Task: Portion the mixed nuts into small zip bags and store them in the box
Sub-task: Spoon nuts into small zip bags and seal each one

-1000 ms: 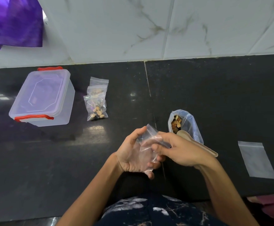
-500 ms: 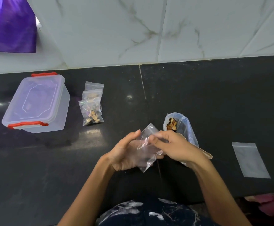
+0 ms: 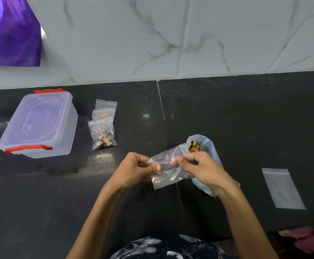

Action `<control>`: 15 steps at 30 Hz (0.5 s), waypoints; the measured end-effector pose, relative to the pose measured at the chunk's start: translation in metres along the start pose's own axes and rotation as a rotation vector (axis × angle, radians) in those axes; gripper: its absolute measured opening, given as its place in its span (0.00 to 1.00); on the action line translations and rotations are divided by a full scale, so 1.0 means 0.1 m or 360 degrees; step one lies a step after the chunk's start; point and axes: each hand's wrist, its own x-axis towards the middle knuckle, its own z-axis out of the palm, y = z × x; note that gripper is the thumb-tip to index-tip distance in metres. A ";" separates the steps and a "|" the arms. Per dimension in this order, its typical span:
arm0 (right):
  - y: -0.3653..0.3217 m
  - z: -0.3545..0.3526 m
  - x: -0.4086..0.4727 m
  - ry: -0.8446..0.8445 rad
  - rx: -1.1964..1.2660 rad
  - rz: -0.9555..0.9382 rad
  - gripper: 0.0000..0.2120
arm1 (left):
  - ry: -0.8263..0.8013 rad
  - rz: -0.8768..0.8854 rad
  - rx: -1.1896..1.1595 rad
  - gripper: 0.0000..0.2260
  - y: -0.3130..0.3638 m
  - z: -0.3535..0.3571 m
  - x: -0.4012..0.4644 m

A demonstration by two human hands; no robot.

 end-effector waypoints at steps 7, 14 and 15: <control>-0.01 0.00 -0.04 -0.0036 -0.0107 -0.0096 0.20 | 0.0340 0.0207 -0.0031 0.08 -0.01 0.04 0.03; -0.02 -0.01 -0.06 -0.0027 -0.0039 0.0034 0.24 | 0.0185 0.0187 0.0055 0.14 -0.06 0.06 0.06; -0.03 -0.03 -0.06 -0.0029 0.0056 0.0097 0.25 | 0.0147 0.0149 0.0086 0.16 -0.08 0.05 0.06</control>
